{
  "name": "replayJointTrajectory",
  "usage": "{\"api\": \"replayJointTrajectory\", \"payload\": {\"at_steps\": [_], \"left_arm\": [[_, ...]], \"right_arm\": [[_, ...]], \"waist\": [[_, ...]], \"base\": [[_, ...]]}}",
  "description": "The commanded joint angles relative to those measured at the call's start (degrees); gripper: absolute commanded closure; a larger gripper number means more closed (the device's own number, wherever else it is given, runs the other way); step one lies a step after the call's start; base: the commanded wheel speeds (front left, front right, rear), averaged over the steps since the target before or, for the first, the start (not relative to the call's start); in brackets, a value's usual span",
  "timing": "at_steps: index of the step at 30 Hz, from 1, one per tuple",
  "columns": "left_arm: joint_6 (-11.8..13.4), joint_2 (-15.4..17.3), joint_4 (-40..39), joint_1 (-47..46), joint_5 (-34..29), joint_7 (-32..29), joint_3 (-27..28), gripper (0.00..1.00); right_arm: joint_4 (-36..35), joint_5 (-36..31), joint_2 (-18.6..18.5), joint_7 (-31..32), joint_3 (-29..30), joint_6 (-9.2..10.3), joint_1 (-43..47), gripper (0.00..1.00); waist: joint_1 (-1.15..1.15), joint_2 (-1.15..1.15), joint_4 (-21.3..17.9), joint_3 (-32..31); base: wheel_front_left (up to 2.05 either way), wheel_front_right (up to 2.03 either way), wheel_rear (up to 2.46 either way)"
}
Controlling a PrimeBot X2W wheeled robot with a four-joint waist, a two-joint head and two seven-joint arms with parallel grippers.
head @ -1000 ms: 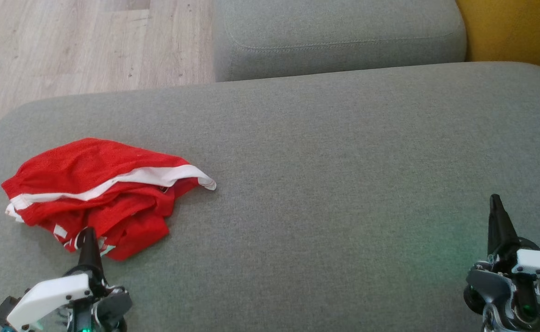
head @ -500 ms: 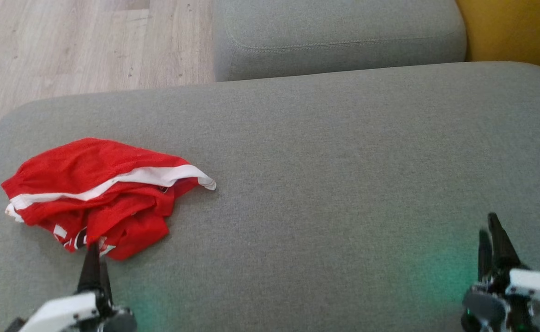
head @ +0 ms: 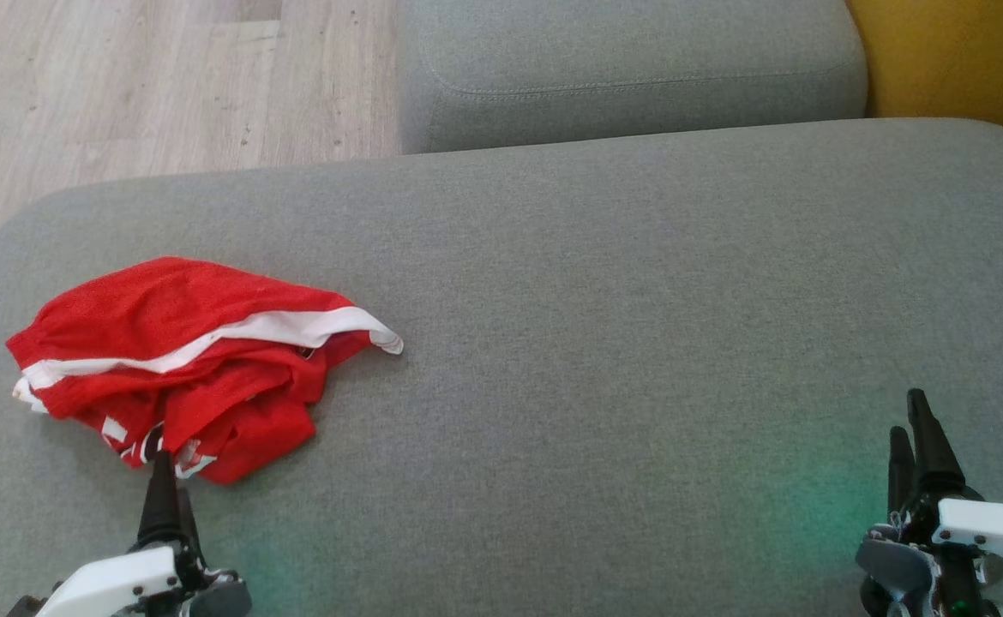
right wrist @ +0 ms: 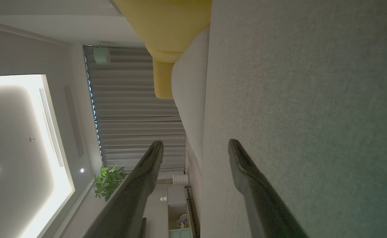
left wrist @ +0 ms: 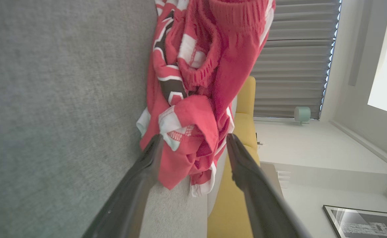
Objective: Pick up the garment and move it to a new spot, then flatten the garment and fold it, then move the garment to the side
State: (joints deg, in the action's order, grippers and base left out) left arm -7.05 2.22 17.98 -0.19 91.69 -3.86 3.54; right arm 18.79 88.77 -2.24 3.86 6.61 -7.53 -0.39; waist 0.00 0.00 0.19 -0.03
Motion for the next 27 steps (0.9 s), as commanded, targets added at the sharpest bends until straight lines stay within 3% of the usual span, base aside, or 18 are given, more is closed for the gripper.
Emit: {"api": "replayJointTrajectory", "payload": {"at_steps": [1,11,18,27], "left_arm": [[-0.07,0.25,-2.48,-1.65,-0.78,0.57,0.15,0.0],[-0.1,0.29,-3.1,-1.56,-3.95,2.1,2.26,0.0],[0.66,0.31,-5.45,-2.38,-10.11,3.29,3.71,0.0],[3.85,0.35,-11.29,-2.62,-19.25,4.82,2.49,0.0]], "right_arm": [[-2.27,-0.87,-0.2,-0.69,-0.13,0.01,-2.22,0.0],[-3.51,-6.41,-0.24,-2.21,0.41,0.01,-2.8,0.0],[-5.89,-15.16,-0.27,-3.4,-0.34,0.01,-3.0,0.0],[-10.11,-28.97,-0.31,-4.92,-2.48,0.01,-3.38,0.0]], "waist": [[0.0,0.0,0.04,-0.04],[0.0,0.0,0.18,-0.1],[0.0,0.0,0.35,0.09],[0.0,0.0,0.5,0.38]], "base": [[0.0,0.0,0.0],[0.0,0.0,0.0],[0.0,0.0,0.0],[0.0,0.0,0.0]]}}
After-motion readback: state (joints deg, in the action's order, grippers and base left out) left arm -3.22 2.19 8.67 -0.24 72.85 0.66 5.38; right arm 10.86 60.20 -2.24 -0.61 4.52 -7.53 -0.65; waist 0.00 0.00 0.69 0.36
